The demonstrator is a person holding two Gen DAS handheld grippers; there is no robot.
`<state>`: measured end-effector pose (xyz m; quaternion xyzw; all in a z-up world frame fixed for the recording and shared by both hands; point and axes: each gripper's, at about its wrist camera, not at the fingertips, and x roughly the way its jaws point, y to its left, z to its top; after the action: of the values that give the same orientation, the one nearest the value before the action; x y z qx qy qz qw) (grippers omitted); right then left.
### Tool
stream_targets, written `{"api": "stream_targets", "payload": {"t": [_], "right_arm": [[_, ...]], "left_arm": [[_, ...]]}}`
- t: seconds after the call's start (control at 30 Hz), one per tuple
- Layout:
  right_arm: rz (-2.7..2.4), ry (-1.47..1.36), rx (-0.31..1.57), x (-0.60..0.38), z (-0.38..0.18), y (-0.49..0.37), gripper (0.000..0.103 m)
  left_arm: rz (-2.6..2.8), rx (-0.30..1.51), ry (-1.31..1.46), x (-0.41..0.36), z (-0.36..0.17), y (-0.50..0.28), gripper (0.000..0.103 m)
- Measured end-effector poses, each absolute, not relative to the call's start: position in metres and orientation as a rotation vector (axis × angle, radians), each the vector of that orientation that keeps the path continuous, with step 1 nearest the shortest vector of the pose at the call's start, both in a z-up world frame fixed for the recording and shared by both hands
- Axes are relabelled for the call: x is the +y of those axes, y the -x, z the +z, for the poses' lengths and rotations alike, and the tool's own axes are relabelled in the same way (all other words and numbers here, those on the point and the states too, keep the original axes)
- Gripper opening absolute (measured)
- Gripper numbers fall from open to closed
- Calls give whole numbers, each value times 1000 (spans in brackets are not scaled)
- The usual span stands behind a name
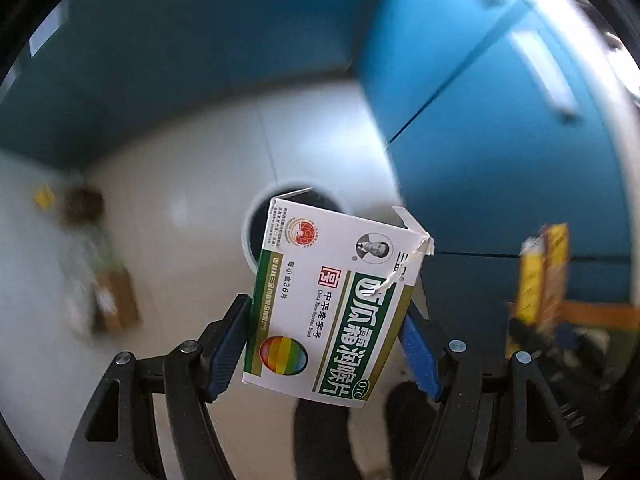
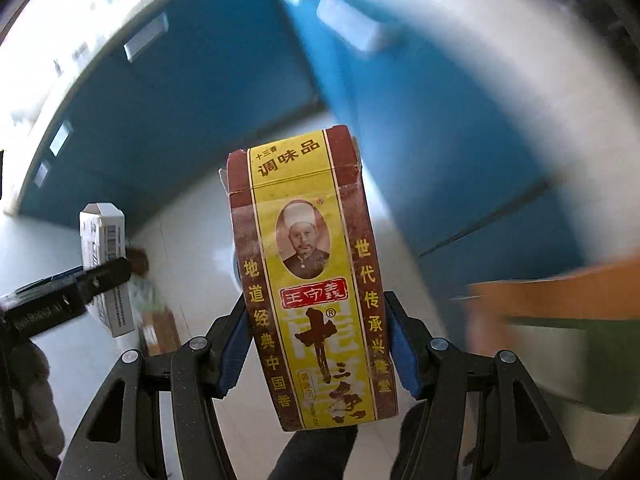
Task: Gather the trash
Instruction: 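Carry both boxes to the white bin and open both tools to drop them, then swing both tools back from the bin toward the table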
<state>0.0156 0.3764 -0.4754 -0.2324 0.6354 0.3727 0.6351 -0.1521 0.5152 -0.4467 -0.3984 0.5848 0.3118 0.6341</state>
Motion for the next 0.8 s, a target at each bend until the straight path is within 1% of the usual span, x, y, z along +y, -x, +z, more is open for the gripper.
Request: {"api": "stream_targets", "payload": {"t": [0.17, 0.23, 0.3, 0.4, 0.47, 0.53, 0.6, 0.63, 0.67, 0.7, 0.73, 0.77, 0.8], "right_arm": [[854, 602, 1631, 424, -636, 11, 63], [854, 631, 1675, 443, -694, 14, 63], [854, 658, 1706, 462, -738, 14, 63], [854, 693, 1738, 483, -787, 14, 63], [863, 718, 1742, 497, -811, 12, 63], [871, 752, 1752, 509, -830, 20, 64], [871, 764, 1761, 494, -838, 31, 66], [872, 772, 1769, 495, -840, 32, 74], [874, 773, 1774, 495, -841, 32, 90], [876, 768, 1769, 494, -840, 31, 94], [879, 766, 1755, 489, -837, 28, 98], [880, 770, 1740, 489, -833, 27, 98], [874, 777, 1726, 488, -829, 26, 99]], "left_arm": [[644, 1363, 1162, 559, -603, 188, 69], [625, 1374, 1204, 570, -647, 190, 69], [608, 1397, 1242, 581, -690, 195, 69], [579, 1432, 1269, 590, -738, 197, 69], [573, 1453, 1277, 591, -753, 181, 69], [577, 1468, 1294, 589, -763, 182, 69], [595, 1475, 1295, 591, -764, 174, 70], [603, 1476, 1284, 592, -764, 176, 71], [619, 1474, 1266, 591, -760, 172, 75], [641, 1470, 1249, 591, -756, 174, 85], [659, 1467, 1232, 590, -752, 175, 89], [685, 1469, 1202, 589, -745, 178, 94], [704, 1472, 1172, 588, -739, 180, 96]]}}
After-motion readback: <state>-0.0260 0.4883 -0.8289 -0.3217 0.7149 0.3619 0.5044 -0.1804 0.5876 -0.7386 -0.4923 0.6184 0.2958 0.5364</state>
